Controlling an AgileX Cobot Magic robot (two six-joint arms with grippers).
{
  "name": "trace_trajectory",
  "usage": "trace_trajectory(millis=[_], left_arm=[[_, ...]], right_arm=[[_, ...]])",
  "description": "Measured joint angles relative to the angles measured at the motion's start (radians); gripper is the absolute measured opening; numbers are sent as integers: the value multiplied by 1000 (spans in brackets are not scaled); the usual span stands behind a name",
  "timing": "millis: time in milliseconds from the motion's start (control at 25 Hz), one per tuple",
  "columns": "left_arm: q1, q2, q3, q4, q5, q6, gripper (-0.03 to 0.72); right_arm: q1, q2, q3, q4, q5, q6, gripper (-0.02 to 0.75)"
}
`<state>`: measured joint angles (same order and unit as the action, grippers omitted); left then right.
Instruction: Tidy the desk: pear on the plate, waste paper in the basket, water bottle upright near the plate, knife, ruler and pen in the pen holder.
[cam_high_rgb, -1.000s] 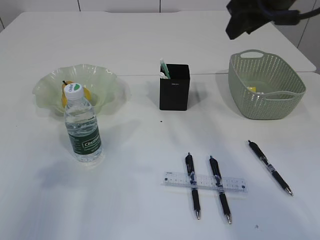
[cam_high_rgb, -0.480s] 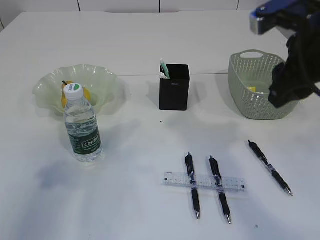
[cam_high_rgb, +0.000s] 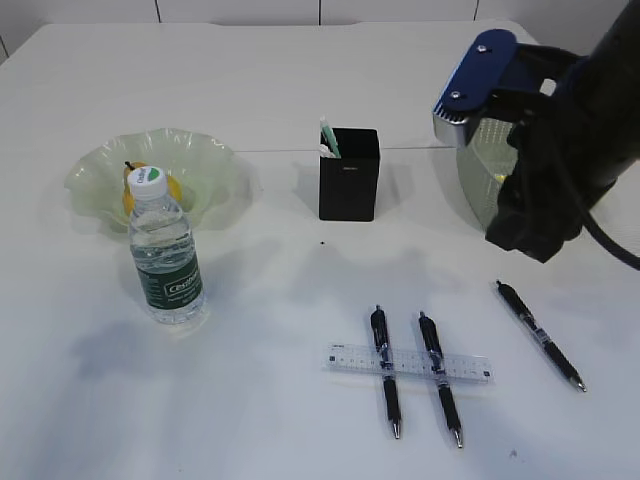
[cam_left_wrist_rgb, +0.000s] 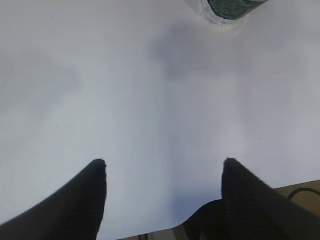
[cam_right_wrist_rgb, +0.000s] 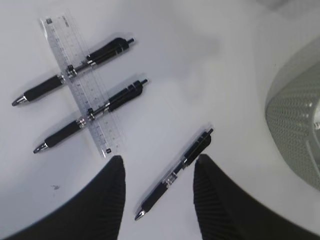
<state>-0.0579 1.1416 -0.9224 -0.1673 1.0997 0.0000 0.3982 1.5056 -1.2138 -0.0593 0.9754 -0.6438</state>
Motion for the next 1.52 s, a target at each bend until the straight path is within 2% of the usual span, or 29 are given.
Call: trace_trajectory(millis=[320,760,1040,1360,1520], left_arm=[[0,0,0,2,-12,0,510],[0,0,0,15,-25,0,510],[0,0,0,15,-43,0,510],[0,0,0,15,-46,0,510],[0,0,0,15,-46,0,510]], right_arm=[[2,0,0,6,-73,-32,337],[2,114,-5,26,-86,-258,337],[2,238,-126,112,-47,-353,337],[101,349,-193,132,-32,-409,337],[119,401,-199,144,-23,-410,337]])
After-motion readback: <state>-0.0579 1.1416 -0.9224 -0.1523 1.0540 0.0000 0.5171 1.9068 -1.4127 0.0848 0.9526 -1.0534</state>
